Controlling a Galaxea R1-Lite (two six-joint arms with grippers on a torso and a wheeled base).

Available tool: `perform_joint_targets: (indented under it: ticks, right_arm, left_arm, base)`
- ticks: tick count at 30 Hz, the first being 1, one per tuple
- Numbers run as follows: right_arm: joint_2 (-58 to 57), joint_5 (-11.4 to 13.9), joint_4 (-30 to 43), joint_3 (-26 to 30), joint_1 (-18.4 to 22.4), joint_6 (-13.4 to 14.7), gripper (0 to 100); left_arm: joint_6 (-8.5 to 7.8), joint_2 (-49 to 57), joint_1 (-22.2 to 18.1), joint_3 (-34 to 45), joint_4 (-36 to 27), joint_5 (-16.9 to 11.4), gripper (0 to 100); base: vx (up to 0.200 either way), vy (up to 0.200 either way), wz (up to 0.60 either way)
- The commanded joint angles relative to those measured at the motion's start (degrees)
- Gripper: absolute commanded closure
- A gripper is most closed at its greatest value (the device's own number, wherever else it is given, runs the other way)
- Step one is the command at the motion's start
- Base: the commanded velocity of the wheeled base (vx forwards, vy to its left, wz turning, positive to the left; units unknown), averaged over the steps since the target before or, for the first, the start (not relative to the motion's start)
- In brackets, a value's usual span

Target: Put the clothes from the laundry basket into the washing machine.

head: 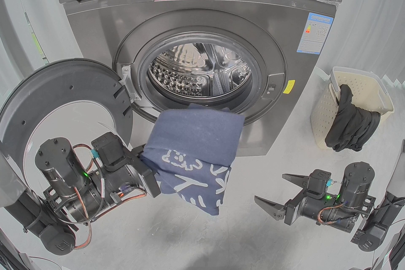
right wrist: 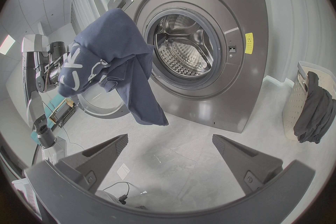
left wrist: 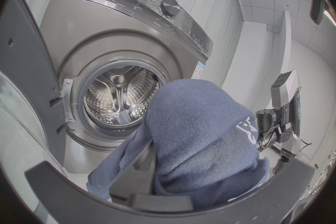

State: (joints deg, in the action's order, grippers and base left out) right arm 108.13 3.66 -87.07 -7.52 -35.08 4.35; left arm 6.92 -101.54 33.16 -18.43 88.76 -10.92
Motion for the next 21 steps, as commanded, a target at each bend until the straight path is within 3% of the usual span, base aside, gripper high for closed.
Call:
perform_joint_targets:
  ticks: [1,5,21]
  right_arm:
    - [0.06,0.03,-0.03,-0.30,-0.25,0.13,0]
    - [0.06,0.03,-0.03,-0.30,-0.34,0.13,0]
    - [0.15,0.03,-0.03,-0.21,-0.86,0.31,0]
  left_arm:
    - [0.02,-0.51,1.56,0.68,0.01,0.02,100]
    - [0.02,-1.12,1.65,0.59,0.01,0.02,100]
    - [0.11,-1.38,1.91,0.41,0.01,-0.06,100]
  base:
    - [0.000,0.000,0.00]
    - [0.000,0.000,0.00]
    - [0.200,0.000,0.00]
